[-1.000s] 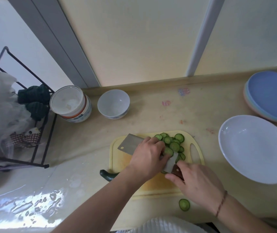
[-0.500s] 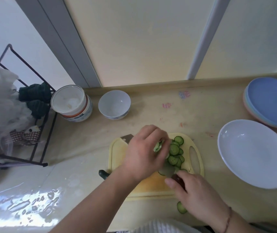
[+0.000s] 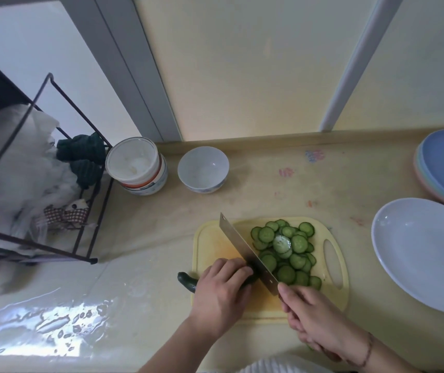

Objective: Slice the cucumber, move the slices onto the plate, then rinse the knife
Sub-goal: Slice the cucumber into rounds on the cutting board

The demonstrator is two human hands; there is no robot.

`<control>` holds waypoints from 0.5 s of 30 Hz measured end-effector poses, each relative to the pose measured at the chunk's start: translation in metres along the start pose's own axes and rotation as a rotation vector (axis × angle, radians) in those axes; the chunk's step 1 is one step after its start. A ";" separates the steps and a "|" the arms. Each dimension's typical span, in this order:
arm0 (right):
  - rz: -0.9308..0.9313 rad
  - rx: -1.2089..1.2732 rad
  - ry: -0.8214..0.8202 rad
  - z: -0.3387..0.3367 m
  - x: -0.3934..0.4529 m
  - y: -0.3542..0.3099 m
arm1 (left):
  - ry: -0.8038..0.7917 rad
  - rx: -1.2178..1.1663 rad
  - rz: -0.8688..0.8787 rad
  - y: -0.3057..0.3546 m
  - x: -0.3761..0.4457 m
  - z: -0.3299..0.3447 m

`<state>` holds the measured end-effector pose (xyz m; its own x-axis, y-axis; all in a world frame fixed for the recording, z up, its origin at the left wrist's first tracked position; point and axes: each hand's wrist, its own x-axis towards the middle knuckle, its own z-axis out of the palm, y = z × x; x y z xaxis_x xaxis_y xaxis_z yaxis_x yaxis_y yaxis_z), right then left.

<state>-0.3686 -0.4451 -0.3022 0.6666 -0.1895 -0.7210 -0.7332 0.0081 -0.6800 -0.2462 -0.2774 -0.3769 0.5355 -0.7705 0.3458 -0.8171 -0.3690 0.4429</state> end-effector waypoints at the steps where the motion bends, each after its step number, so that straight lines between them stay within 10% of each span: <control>1: -0.006 -0.008 0.001 0.001 0.001 0.001 | 0.008 0.006 0.002 0.000 0.001 0.002; 15: -0.168 -0.180 0.099 0.004 -0.017 0.003 | 0.044 0.052 0.131 -0.012 0.001 0.011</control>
<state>-0.3816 -0.4376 -0.2931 0.7709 -0.2687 -0.5775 -0.6316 -0.2044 -0.7479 -0.2379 -0.2793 -0.3906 0.4318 -0.7908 0.4338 -0.8897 -0.2944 0.3489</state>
